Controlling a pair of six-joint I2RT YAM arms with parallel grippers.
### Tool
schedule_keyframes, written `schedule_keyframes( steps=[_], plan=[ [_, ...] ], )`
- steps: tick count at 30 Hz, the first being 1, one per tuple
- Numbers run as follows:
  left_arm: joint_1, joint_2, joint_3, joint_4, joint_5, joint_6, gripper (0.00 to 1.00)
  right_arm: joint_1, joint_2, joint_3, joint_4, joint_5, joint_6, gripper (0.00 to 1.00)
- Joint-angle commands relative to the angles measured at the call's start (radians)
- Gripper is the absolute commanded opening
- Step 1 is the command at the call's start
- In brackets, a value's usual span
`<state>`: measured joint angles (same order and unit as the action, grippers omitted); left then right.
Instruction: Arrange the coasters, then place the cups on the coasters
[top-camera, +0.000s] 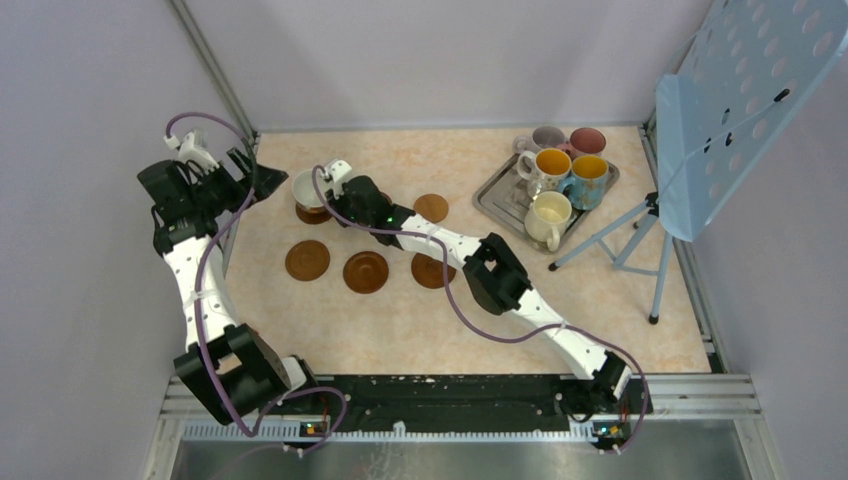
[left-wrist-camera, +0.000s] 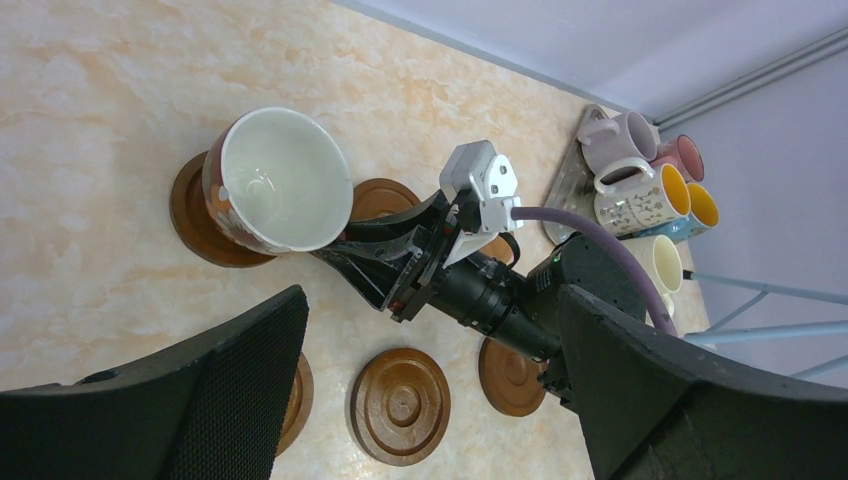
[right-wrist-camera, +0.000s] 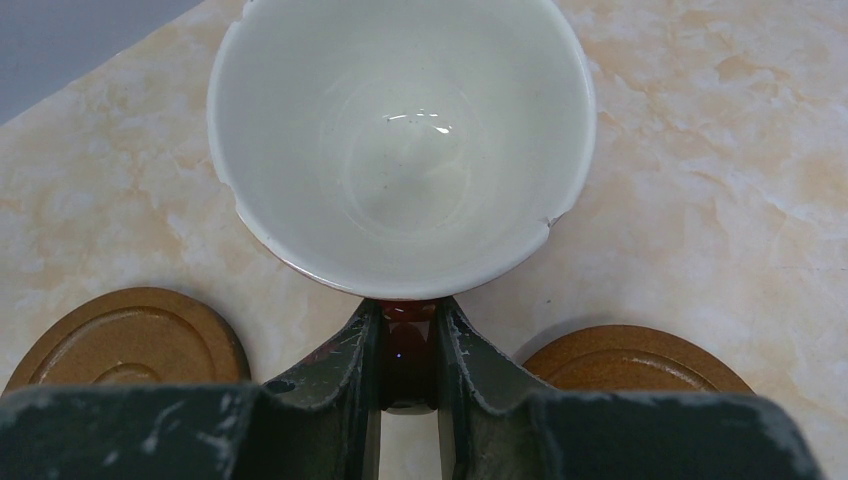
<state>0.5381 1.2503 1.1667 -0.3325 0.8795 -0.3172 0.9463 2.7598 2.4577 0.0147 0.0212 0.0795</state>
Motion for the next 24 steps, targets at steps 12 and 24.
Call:
schedule_keyframes(
  steps=[12,24],
  plan=[
    [0.018,-0.005,-0.013,0.045,0.042,-0.013,0.99,0.019,-0.039,0.067,0.15,0.003,0.018,0.22],
    [0.022,0.005,-0.017,0.044,0.05,-0.015,0.99,0.02,-0.058,0.05,0.142,-0.005,0.018,0.29]
  ],
)
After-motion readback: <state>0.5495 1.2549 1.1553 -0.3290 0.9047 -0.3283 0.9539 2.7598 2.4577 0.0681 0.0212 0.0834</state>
